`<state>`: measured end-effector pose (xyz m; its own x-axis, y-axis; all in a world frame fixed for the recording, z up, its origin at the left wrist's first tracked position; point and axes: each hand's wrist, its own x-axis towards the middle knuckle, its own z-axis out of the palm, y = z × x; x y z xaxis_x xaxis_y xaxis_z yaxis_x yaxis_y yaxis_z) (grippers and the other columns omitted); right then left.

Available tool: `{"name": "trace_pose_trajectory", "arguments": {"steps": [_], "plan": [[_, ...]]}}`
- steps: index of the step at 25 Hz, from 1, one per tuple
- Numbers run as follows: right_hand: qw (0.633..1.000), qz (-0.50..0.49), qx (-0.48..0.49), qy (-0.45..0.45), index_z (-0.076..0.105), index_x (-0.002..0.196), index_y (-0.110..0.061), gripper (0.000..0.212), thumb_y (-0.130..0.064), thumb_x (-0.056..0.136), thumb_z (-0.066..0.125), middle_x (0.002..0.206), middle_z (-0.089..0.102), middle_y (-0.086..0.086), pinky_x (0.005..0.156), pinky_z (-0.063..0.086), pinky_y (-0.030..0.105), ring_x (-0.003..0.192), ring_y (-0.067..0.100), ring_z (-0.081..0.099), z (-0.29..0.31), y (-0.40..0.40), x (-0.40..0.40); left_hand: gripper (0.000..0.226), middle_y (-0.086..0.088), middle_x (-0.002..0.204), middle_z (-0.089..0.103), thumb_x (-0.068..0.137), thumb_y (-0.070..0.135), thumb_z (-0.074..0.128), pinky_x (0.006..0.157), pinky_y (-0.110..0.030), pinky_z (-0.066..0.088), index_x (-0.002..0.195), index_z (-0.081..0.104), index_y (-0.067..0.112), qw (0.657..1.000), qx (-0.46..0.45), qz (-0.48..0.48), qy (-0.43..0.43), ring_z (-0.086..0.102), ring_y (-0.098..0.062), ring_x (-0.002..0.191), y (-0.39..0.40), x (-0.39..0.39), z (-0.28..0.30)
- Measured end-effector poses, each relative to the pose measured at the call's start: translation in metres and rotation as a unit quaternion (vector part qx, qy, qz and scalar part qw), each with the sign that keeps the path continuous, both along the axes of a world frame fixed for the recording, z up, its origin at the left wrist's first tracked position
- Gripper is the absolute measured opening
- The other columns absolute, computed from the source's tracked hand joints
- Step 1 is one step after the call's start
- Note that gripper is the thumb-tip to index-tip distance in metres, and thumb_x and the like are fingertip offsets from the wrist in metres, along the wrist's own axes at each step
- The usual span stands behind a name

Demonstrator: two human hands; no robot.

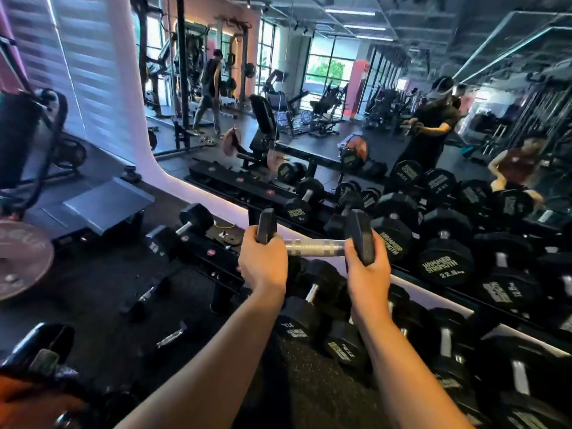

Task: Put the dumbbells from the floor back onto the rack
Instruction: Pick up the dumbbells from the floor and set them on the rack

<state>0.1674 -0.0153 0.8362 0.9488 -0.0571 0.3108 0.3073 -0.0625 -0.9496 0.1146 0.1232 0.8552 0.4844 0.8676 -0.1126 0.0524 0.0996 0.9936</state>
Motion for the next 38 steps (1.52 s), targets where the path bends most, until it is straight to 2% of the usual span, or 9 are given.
{"name": "trace_pose_trajectory", "arguments": {"steps": [5, 9, 15, 20, 24, 27, 32, 35, 38], "plan": [[0.999, 0.015, 0.03, -0.004, 0.065, 0.127, -0.025, 0.033, -0.027, 0.095, 0.07, 0.111, 0.07, -0.001, 0.095, 0.05, 0.031, 0.108, 0.017, 0.065, 0.023, 0.073, 0.023, 0.017, 0.005, 0.083, 0.068, 0.091, 0.043, 0.066, 0.077, -0.034, 0.045, 0.089, 0.061, 0.026, 0.999, -0.02, 0.016, -0.018, 0.065, -0.02, 0.082, 0.066, 0.017, 0.021], [0.998, 0.044, 0.043, 0.001, 0.065, 0.13, -0.026, 0.035, -0.032, 0.095, 0.069, 0.11, 0.071, -0.009, 0.091, 0.046, 0.022, 0.106, 0.005, 0.064, 0.034, 0.126, 0.057, 0.028, 0.003, 0.082, 0.069, 0.09, 0.053, 0.063, 0.08, -0.038, 0.05, 0.089, 0.061, 0.025, 0.999, -0.024, 0.041, -0.02, 0.067, -0.022, 0.081, 0.115, 0.05, 0.021], [0.996, 0.074, 0.045, 0.017, 0.069, 0.12, -0.03, 0.027, -0.039, 0.095, 0.067, 0.102, 0.071, -0.01, 0.087, 0.05, 0.023, 0.096, 0.0, 0.064, 0.017, 0.194, 0.151, 0.044, 0.003, 0.085, 0.069, 0.089, 0.067, 0.055, 0.072, -0.033, 0.037, 0.087, 0.061, 0.023, 0.996, -0.04, 0.064, -0.044, 0.061, -0.01, 0.076, 0.171, 0.129, 0.009], [0.994, 0.11, 0.024, 0.018, 0.07, 0.119, -0.03, 0.026, -0.041, 0.096, 0.066, 0.105, 0.071, -0.015, 0.086, 0.046, 0.022, 0.103, 0.0, 0.063, 0.003, 0.262, 0.274, 0.035, 0.012, 0.076, 0.057, 0.096, 0.06, 0.053, 0.061, -0.02, 0.032, 0.073, 0.049, 0.034, 0.991, -0.058, 0.102, -0.058, 0.048, 0.002, 0.067, 0.224, 0.232, 0.006], [0.987, 0.152, 0.025, 0.038, 0.069, 0.122, -0.027, 0.028, -0.037, 0.096, 0.067, 0.11, 0.063, -0.025, 0.086, 0.04, 0.009, 0.108, -0.005, 0.059, -0.006, 0.319, 0.348, 0.033, 0.016, 0.075, 0.056, 0.097, 0.059, 0.053, 0.078, -0.03, 0.037, 0.071, 0.047, 0.039, 0.987, -0.07, 0.132, -0.055, 0.047, 0.006, 0.07, 0.273, 0.298, -0.007], [0.983, 0.178, 0.01, 0.045, 0.07, 0.124, -0.028, 0.032, -0.038, 0.094, 0.069, 0.116, 0.071, -0.012, 0.09, 0.044, 0.018, 0.115, 0.007, 0.063, -0.013, 0.379, 0.405, 0.029, 0.011, 0.082, 0.064, 0.097, 0.058, 0.052, 0.065, -0.025, 0.038, 0.08, 0.055, 0.035, 0.983, -0.071, 0.16, -0.052, 0.055, 0.0, 0.073, 0.329, 0.35, -0.02], [0.975, 0.215, 0.011, 0.058, 0.072, 0.118, -0.03, 0.024, -0.034, 0.095, 0.068, 0.109, 0.073, -0.016, 0.088, 0.043, 0.017, 0.106, -0.005, 0.064, -0.023, 0.474, 0.488, 0.022, 0.004, 0.092, 0.069, 0.095, 0.049, 0.059, 0.093, -0.043, 0.048, 0.088, 0.06, 0.028, 0.982, -0.074, 0.171, -0.034, 0.064, -0.01, 0.085, 0.425, 0.435, -0.044], [0.971, 0.231, -0.003, 0.065, 0.072, 0.118, -0.036, 0.023, -0.035, 0.095, 0.068, 0.106, 0.072, -0.026, 0.094, 0.043, 0.019, 0.106, -0.01, 0.062, -0.026, 0.522, 0.544, 0.02, 0.002, 0.095, 0.069, 0.095, 0.047, 0.061, 0.085, -0.037, 0.05, 0.089, 0.061, 0.027, 0.978, -0.087, 0.182, -0.052, 0.065, -0.014, 0.088, 0.469, 0.488, -0.053], [0.967, 0.247, -0.007, 0.068, 0.074, 0.117, -0.033, 0.023, -0.034, 0.094, 0.069, 0.112, 0.074, -0.016, 0.101, 0.045, 0.025, 0.113, 0.002, 0.065, -0.035, 0.558, 0.6, 0.023, -0.001, 0.099, 0.068, 0.095, 0.049, 0.06, 0.077, -0.033, 0.049, 0.091, 0.06, 0.026, 0.973, -0.095, 0.199, -0.066, 0.065, -0.019, 0.09, 0.502, 0.536, -0.063]]}}
